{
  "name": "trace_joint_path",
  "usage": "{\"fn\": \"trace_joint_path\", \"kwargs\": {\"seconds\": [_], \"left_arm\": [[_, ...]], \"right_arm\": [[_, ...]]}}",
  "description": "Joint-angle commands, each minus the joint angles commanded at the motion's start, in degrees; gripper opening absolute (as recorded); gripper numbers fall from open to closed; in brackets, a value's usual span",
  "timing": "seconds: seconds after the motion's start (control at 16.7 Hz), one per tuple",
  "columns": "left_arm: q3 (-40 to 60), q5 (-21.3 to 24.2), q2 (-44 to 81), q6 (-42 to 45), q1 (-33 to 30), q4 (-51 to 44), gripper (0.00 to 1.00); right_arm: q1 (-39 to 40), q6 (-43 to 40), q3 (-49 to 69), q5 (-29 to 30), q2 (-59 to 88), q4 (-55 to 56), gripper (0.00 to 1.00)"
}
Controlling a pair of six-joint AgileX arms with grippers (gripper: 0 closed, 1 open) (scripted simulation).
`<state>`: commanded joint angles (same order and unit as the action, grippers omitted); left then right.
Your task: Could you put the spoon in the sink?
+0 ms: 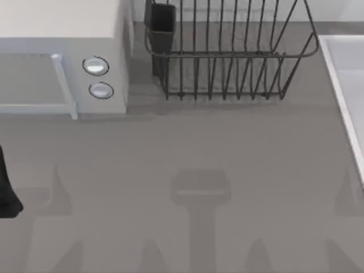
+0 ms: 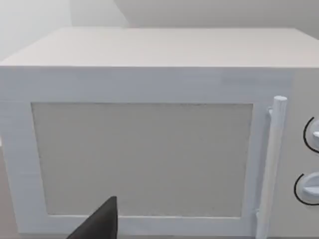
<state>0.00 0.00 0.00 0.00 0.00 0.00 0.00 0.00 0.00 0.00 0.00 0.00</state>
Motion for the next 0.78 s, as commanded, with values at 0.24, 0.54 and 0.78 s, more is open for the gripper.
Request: {"fn": "trace_joint_path", "kwargs": {"seconds": [0.24, 0.54, 0.78], "left_arm": [[0.0, 0.0, 0.0, 0.0, 0.0, 0.0, 1.00], [0.0, 0.0, 0.0, 0.0, 0.0, 0.0, 1.00], [0.0, 0.0, 0.0, 0.0, 0.0, 0.0, 1.00]], "right_arm": [[-0.8, 0.6, 1.6, 0.0, 2.0, -1.9, 1.00], [-5.9, 4.3, 12.4, 0.0, 17.1, -14.2, 1.00], [-11.8, 8.7, 24.7, 0.1, 36.8, -28.3, 1.00]]}}
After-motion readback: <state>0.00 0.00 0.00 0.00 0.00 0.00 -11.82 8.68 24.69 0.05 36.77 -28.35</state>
